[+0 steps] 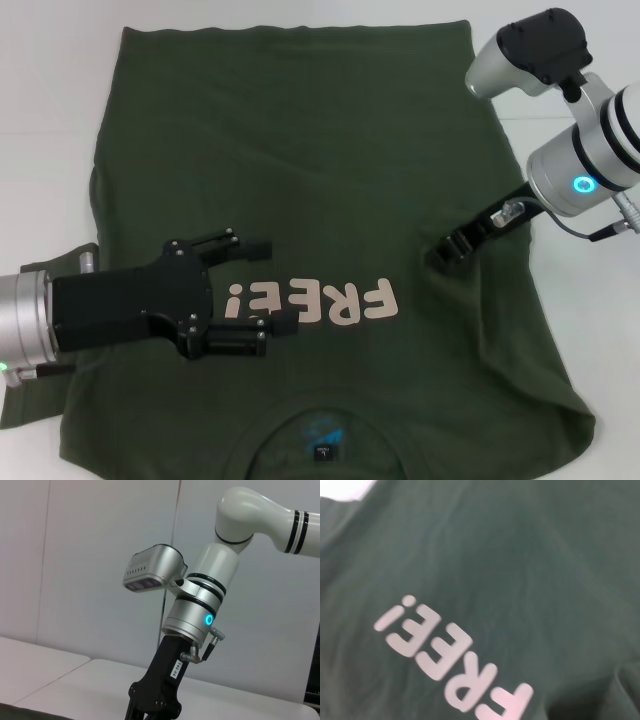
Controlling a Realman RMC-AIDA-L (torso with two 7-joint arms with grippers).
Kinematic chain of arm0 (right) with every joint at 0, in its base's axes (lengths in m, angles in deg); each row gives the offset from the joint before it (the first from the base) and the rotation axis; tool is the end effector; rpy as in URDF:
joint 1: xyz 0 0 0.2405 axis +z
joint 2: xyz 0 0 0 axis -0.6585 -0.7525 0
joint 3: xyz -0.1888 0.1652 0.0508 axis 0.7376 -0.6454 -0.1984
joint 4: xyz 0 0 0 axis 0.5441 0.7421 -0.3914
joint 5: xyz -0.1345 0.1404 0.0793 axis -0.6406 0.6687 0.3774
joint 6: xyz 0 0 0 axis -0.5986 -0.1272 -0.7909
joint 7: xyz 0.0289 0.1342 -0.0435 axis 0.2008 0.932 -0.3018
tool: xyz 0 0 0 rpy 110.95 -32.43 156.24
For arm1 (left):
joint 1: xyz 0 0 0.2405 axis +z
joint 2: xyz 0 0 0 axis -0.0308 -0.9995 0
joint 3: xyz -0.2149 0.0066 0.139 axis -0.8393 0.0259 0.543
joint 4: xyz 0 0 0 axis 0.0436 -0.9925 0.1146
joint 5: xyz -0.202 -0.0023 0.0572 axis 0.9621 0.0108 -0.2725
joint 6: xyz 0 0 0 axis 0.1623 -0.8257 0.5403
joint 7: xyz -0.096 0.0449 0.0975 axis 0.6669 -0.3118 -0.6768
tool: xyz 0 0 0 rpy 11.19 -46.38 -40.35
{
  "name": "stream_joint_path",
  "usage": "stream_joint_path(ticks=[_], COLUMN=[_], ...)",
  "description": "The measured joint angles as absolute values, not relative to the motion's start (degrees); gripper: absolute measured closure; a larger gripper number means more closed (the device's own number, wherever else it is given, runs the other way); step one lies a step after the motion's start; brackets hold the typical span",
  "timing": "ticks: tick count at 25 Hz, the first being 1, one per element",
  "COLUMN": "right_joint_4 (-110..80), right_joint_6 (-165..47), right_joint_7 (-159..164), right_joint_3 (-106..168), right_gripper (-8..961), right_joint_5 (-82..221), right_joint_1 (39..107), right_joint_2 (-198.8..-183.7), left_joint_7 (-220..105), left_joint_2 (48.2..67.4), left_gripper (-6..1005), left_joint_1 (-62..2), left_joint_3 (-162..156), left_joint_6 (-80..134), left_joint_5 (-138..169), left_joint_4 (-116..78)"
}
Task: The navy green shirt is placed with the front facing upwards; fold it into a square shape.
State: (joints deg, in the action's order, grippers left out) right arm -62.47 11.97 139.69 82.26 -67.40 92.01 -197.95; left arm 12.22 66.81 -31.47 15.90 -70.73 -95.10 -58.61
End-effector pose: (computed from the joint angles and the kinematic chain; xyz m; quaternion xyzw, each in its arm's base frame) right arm 0.1780 0.4156 -0.0095 -0.9011 0.3854 -0.1018 0.1709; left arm -0.2324 0.3083 0.0029 -0.9360 -0.1171 -0.3200 0.0884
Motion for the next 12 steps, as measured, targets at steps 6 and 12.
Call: stream_joint_path(ticks=[6,12], right_joint_4=[-61.95,-62.31], right_joint_6=[11.61,11.53], right_joint_7=[141.64,140.28], right_joint_3=[82.03,79.15], right_gripper=[785,489], right_joint_5=[-68.68,-66.30], right_joint_1=[91.64,91.61], right_joint_2=[-197.87,-197.53], left_joint_7=[12.17,12.17], left_joint_2=[66.81,66.81], left_gripper=[182,185], left_joint_1=[-31.47,-31.55], left_joint_3=[15.81,15.88], left_joint_6=[-70.73,-70.73], left_joint_5=[-95.11,-94.56], left_joint_4=[-58.61,-58.61])
